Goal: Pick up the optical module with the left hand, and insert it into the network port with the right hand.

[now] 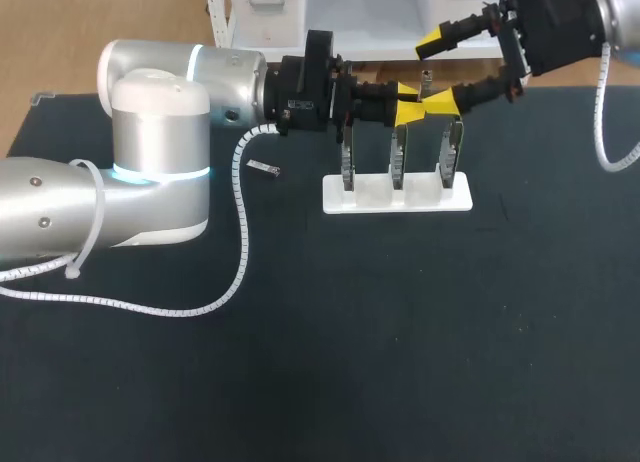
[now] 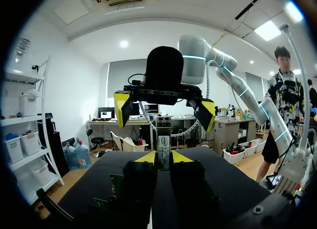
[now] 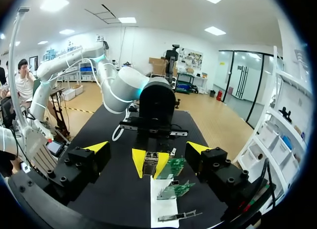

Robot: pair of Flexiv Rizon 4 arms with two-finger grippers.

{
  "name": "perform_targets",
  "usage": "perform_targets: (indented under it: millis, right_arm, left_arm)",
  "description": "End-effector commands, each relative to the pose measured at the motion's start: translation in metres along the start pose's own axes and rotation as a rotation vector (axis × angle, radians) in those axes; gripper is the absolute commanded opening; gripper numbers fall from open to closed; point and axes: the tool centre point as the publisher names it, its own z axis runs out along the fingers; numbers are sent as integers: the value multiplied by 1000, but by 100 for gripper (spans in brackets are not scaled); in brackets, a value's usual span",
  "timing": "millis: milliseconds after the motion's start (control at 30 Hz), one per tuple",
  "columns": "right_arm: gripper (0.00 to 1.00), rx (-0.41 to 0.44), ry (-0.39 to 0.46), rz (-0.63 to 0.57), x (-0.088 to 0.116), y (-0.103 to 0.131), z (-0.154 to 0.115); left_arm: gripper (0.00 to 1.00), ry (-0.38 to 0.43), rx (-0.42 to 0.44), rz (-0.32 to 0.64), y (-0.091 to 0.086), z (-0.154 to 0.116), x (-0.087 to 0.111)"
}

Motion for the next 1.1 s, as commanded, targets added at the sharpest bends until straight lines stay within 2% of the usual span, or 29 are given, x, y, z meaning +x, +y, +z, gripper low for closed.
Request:
perform_targets:
  millis: [33, 700, 1100]
  right_arm:
    - [100, -20, -11, 8, 1, -4, 1]
    - [100, -8, -36, 37, 4, 1, -4]
    - [100, -32, -16, 34, 7, -13, -1]
  left_arm:
    - [0, 1, 5, 0, 2, 0, 0]
    - [0, 1, 5, 0, 2, 0, 0]
    - [0, 1, 5, 0, 2, 0, 0]
